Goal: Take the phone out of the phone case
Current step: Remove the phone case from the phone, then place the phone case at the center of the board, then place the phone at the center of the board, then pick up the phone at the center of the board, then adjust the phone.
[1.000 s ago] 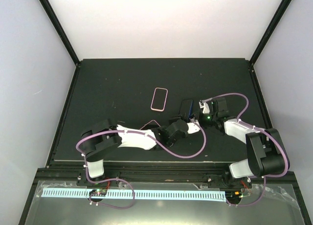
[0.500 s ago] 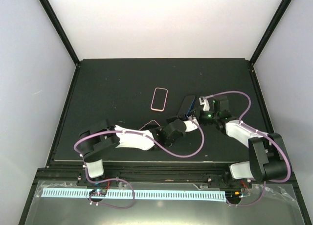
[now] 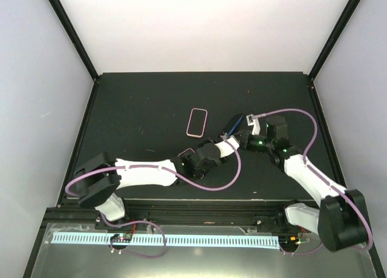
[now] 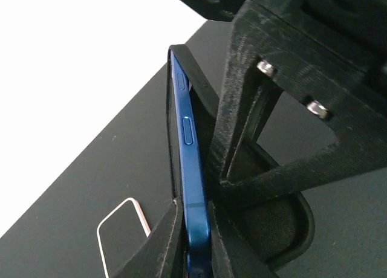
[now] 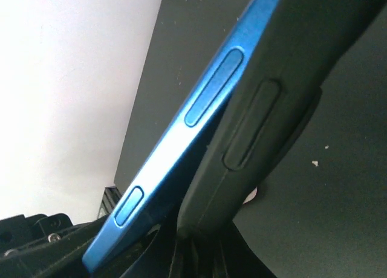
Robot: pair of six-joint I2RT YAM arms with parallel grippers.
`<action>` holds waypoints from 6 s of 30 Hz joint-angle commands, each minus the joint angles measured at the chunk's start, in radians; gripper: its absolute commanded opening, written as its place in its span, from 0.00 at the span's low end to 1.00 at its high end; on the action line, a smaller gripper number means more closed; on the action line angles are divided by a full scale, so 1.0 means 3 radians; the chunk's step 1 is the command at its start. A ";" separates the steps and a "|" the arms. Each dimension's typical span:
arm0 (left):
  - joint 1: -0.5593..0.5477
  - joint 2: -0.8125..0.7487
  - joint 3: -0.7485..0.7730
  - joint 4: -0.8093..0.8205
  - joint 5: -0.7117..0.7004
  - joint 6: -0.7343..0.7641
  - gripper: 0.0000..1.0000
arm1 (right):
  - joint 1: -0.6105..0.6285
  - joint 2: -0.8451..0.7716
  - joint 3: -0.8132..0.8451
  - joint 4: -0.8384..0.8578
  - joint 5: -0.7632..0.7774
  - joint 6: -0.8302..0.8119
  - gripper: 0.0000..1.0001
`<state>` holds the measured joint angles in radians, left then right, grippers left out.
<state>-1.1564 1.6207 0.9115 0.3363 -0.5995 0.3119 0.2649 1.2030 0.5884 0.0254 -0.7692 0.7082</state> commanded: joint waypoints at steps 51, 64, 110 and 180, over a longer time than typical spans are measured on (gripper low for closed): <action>-0.0394 -0.0162 -0.0242 -0.0638 -0.1159 -0.0536 0.02 | -0.1874 0.2539 0.3067 -0.3001 0.1762 -0.3211 0.48; 0.0057 0.1472 0.1471 -0.1396 -0.1241 0.0251 0.04 | -0.1753 0.0572 0.1837 -0.3215 0.0415 -0.3298 0.48; 0.1504 0.1418 0.2184 -0.3221 0.1068 -0.1799 0.99 | -0.1747 -0.0554 0.0954 -0.2422 -0.0146 -0.3199 0.54; 0.0017 -0.1335 -0.0733 -0.0799 0.0884 -0.0304 0.56 | 0.0369 0.1453 0.2400 -0.4295 -0.0585 -0.3956 0.44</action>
<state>-1.1168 1.2133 0.6197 0.0383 -0.2611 0.1864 0.3721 1.6413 1.2678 -1.2186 -0.9108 -0.4500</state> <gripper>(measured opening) 0.798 0.510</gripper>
